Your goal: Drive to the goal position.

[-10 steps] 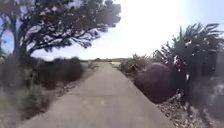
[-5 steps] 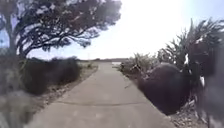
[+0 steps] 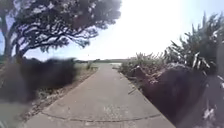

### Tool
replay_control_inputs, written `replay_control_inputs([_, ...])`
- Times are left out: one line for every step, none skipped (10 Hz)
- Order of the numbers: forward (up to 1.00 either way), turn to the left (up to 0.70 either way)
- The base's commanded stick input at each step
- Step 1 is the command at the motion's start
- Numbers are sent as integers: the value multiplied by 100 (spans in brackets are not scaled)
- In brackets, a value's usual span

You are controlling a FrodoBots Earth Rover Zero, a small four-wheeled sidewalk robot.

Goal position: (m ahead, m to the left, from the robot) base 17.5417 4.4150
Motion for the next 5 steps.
replay_control_inputs([70,0])
replay_control_inputs([70,0])
replay_control_inputs([70,0])
replay_control_inputs([70,0])
replay_control_inputs([70,0])
